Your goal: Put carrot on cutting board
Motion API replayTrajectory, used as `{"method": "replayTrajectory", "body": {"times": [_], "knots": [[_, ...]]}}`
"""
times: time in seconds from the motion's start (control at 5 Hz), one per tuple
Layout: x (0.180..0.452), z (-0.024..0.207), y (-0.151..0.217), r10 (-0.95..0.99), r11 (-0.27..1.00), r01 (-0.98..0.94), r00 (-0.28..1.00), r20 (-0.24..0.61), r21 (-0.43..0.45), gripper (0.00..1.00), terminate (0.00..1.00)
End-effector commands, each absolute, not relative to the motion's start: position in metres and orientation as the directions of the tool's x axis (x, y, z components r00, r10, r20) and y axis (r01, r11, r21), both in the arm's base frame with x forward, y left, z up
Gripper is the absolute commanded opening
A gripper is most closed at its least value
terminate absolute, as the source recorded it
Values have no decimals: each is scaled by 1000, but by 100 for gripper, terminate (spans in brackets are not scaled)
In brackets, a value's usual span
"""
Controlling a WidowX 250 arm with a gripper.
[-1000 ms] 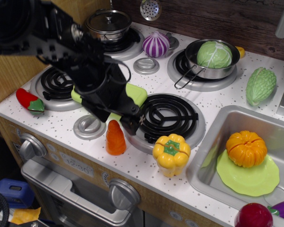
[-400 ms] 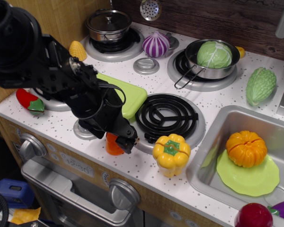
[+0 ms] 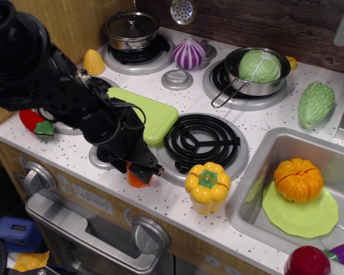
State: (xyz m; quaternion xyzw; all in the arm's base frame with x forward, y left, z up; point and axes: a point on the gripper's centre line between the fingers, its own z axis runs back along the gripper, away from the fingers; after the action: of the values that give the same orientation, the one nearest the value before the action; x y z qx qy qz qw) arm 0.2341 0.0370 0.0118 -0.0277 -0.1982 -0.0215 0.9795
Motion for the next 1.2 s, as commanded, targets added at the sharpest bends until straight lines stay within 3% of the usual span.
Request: {"method": "replayTrajectory", "body": {"times": [0.0,0.2,0.4,1.0], "knots": [[243,59,40,-58,998,53,927,370,22,0,0],[253,93,53,-128,991,103,930,343,90,0,0],[275,100,72,-176,983,142,909,378,116,0,0],[305,64,92,-255,967,239,850,460,94,0,0]]}}
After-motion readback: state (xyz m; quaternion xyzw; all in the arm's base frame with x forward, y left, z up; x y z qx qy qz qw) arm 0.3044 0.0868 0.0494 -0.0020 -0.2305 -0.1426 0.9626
